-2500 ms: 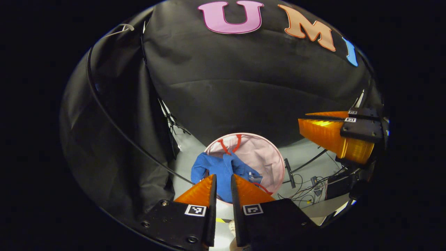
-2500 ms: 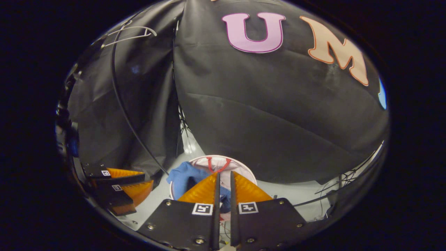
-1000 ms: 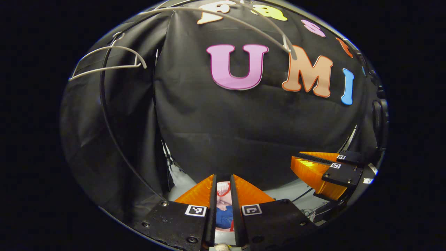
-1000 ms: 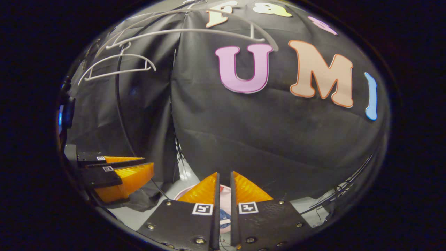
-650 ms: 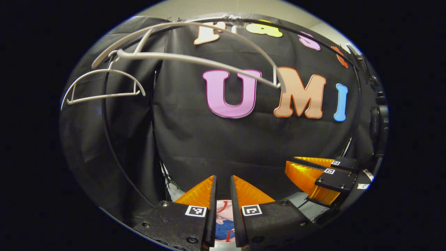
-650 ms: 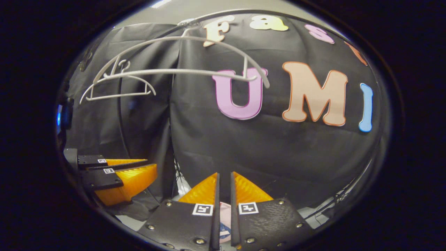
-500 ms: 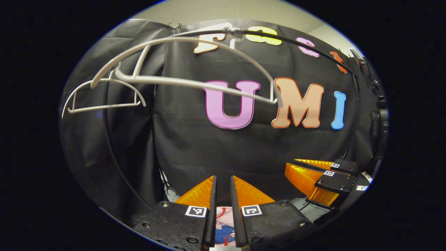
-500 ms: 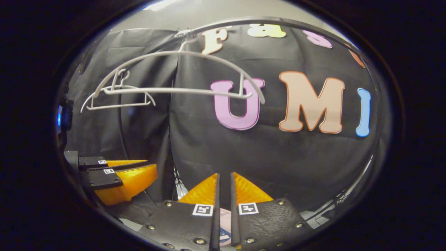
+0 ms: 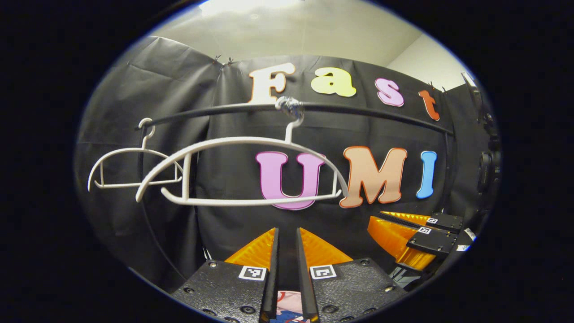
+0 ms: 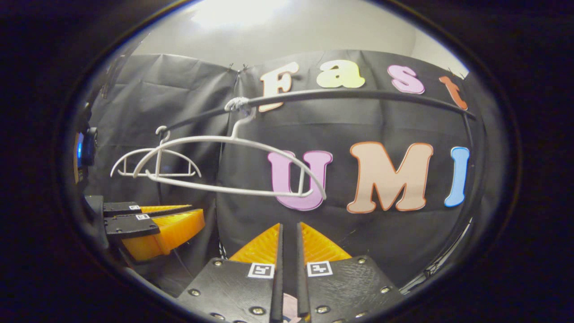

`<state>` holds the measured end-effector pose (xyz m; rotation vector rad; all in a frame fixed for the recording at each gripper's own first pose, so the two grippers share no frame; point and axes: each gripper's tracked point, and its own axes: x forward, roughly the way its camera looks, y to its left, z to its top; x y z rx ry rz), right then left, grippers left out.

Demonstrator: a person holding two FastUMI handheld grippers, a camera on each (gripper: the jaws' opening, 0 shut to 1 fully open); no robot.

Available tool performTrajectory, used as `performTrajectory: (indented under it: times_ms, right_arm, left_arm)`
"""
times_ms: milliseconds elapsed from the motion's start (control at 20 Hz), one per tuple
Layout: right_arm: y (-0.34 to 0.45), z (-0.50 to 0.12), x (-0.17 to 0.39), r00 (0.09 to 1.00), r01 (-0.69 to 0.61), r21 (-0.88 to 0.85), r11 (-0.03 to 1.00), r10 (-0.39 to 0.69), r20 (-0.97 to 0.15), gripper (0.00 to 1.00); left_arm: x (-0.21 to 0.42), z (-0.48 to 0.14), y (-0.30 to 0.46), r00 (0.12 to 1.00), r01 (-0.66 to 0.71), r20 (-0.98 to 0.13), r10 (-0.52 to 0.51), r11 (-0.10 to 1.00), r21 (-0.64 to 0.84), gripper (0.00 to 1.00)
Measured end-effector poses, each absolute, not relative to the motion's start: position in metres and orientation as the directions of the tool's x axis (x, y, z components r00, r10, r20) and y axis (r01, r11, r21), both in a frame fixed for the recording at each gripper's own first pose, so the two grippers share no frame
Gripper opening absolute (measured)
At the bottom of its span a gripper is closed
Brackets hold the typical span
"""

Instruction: Grasp the clothes on the hanger with both hands and then place them into the laundry hamper below.

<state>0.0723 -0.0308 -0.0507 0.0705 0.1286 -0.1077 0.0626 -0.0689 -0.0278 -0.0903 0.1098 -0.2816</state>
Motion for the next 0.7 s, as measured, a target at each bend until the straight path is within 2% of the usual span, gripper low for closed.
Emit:
performTrajectory:
  times_ms: [200,600,700]
  right_arm:
    - [-0.044,-0.030,0.067,0.986,0.142,0.071,0.987,-0.135,-0.098,0.12]
    - [-0.064,-0.008,0.054,0.982,0.184,0.068,0.981,-0.180,-0.061,0.12]
    - [-0.069,-0.003,0.052,0.981,0.193,0.065,0.979,-0.190,-0.048,0.12]
  left_arm:
    - [0.061,-0.001,-0.066,0.963,0.262,-0.039,-0.266,0.960,-0.097,0.23]
    - [0.055,0.015,-0.070,0.964,0.265,-0.001,-0.266,0.961,-0.077,0.21]
    - [0.052,0.017,-0.074,0.961,0.276,0.001,-0.277,0.958,-0.079,0.28]
